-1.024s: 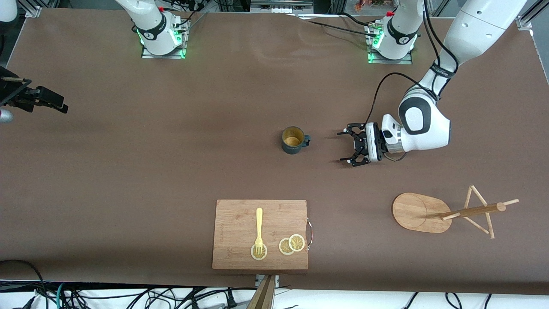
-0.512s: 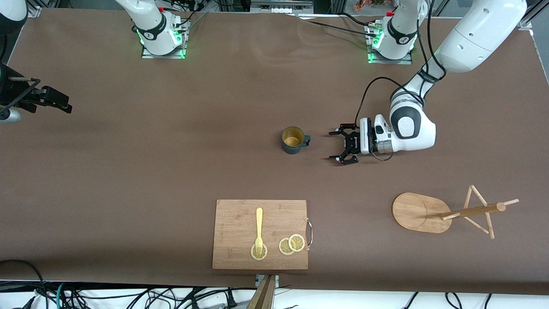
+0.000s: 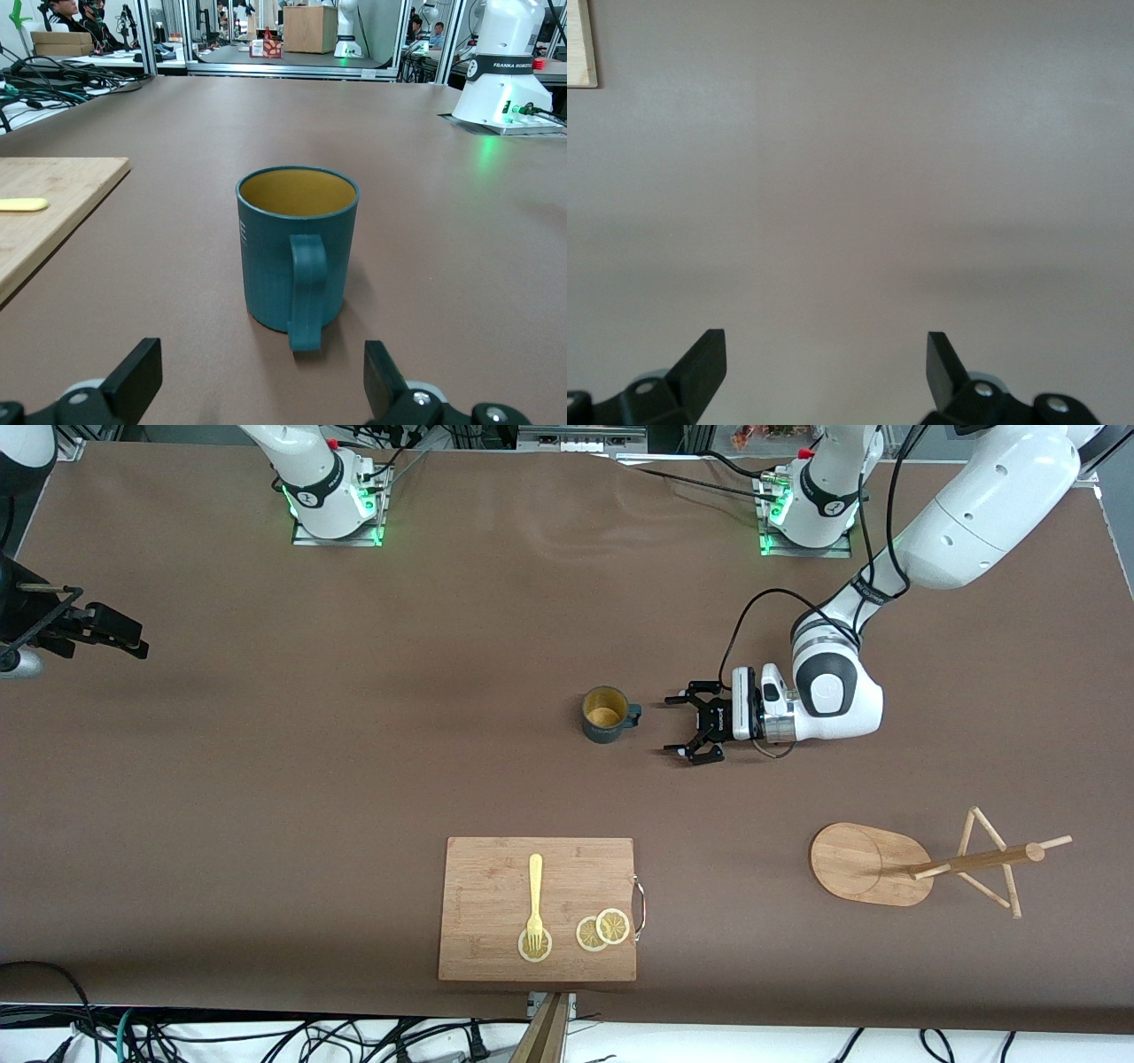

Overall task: Pass cup and hang on rack
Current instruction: 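Move the left gripper toward the mug handle while the right gripper withdraws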

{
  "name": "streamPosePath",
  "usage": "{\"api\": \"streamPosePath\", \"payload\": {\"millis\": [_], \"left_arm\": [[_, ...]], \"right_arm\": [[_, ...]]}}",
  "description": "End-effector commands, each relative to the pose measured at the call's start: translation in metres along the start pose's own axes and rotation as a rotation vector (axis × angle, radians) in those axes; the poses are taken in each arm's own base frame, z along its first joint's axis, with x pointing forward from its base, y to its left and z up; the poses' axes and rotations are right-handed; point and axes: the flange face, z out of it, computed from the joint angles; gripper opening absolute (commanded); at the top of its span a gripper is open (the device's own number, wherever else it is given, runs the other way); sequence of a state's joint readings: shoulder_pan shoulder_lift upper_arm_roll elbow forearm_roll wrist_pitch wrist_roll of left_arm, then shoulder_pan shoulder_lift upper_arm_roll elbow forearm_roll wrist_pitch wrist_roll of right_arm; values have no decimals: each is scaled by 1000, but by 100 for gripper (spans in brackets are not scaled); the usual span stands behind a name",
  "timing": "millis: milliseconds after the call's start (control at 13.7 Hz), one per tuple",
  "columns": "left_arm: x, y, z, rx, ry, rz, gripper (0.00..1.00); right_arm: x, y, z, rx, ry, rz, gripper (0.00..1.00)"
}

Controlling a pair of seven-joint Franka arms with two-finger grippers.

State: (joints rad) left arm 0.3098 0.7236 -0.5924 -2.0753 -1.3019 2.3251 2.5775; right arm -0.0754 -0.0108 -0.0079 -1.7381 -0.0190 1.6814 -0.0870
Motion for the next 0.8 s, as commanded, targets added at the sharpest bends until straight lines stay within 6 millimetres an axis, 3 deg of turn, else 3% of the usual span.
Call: {"api": "streamPosePath", "payload": {"millis": [0, 366, 732], "left_arm": [[3, -2, 5, 22, 40, 17, 100], [6, 3, 31, 21, 67, -18, 100], [-6, 14, 48, -8, 77, -42, 100]], "right_arm": [[-3, 1, -7, 2, 6, -3, 100], [-3, 3, -6, 21, 5, 0, 100], [-3, 1, -7, 20, 5, -3, 100]]}}
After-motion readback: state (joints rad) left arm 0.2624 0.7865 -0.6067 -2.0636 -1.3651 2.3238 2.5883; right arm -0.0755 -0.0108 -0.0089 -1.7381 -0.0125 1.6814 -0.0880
